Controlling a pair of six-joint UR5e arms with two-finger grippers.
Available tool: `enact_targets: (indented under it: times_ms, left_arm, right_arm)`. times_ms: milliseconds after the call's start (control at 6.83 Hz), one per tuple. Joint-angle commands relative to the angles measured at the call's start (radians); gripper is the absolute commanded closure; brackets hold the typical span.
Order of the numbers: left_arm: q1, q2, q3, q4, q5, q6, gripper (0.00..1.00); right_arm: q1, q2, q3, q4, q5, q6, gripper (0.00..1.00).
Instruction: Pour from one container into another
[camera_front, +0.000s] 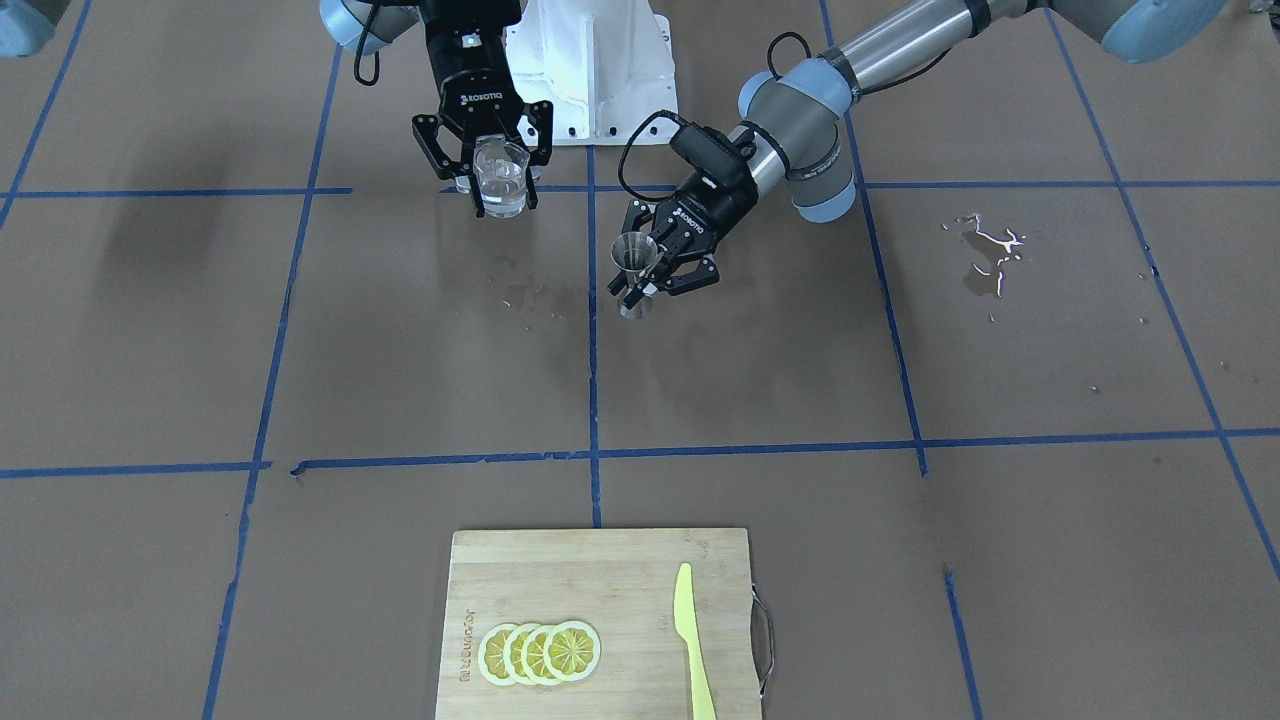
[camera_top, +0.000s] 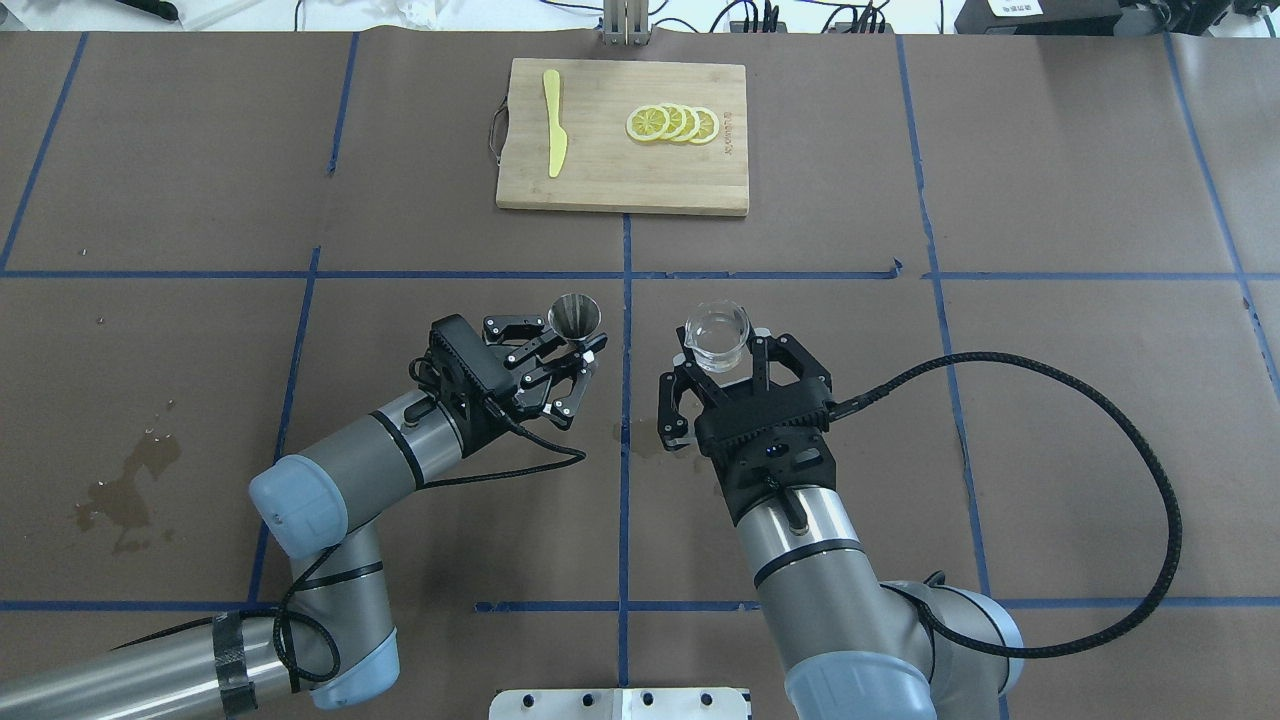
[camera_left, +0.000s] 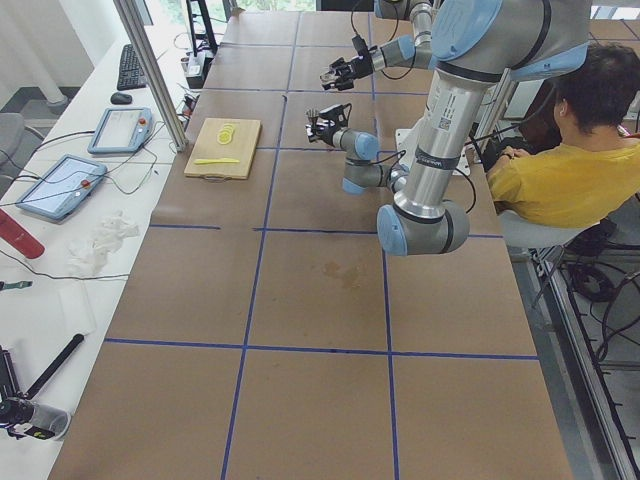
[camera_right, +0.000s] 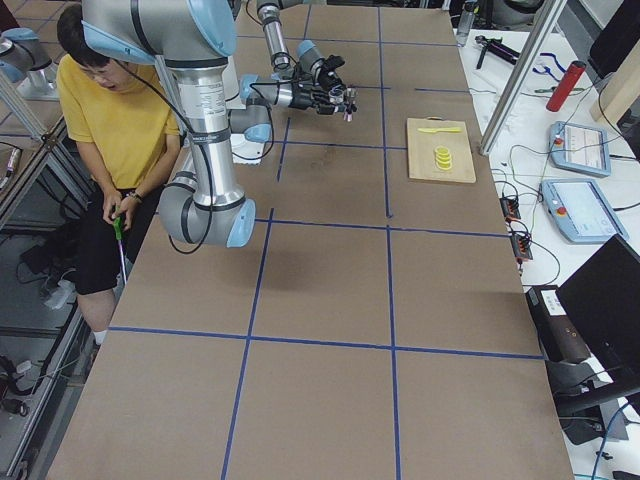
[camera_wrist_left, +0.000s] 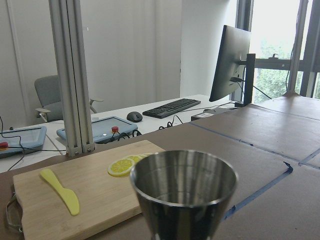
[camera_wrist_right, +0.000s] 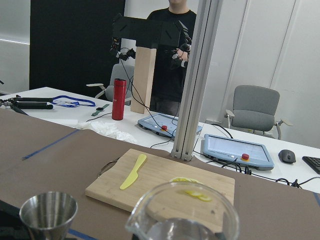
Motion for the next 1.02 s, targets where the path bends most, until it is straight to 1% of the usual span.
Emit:
enact_targets:
  times_ms: [0, 146, 293, 439, 585, 878]
  left_arm:
    - [0.012, -0.021, 0.007, -0.001, -0.001, 0.000, 1.00]
    - [0.013, -0.025, 0.008, -0.001, -0.001, 0.000, 1.00]
    - [0.015, -0.055, 0.025, -0.001, 0.002, 0.000, 1.00]
    - [0.015, -0.058, 0.033, -0.001, 0.003, 0.000, 1.00]
    - [0.015, -0.058, 0.034, -0.001, 0.003, 0.000, 1.00]
    - [0.015, -0.075, 0.050, -0.001, 0.005, 0.000, 1.00]
  right_arm:
    - [0.059, 0.033, 0.025, -0.099, 0.080, -0.002, 1.00]
    - [0.088, 0.049, 0.057, -0.209, 0.125, -0.002, 1.00]
    - [0.106, 0.062, 0.060, -0.249, 0.179, -0.027, 1.00]
    - [0.109, 0.089, 0.059, -0.269, 0.181, -0.044, 1.00]
    - [0.106, 0.092, 0.059, -0.335, 0.181, -0.043, 1.00]
    - [0.100, 0.097, 0.059, -0.348, 0.181, -0.034, 1.00]
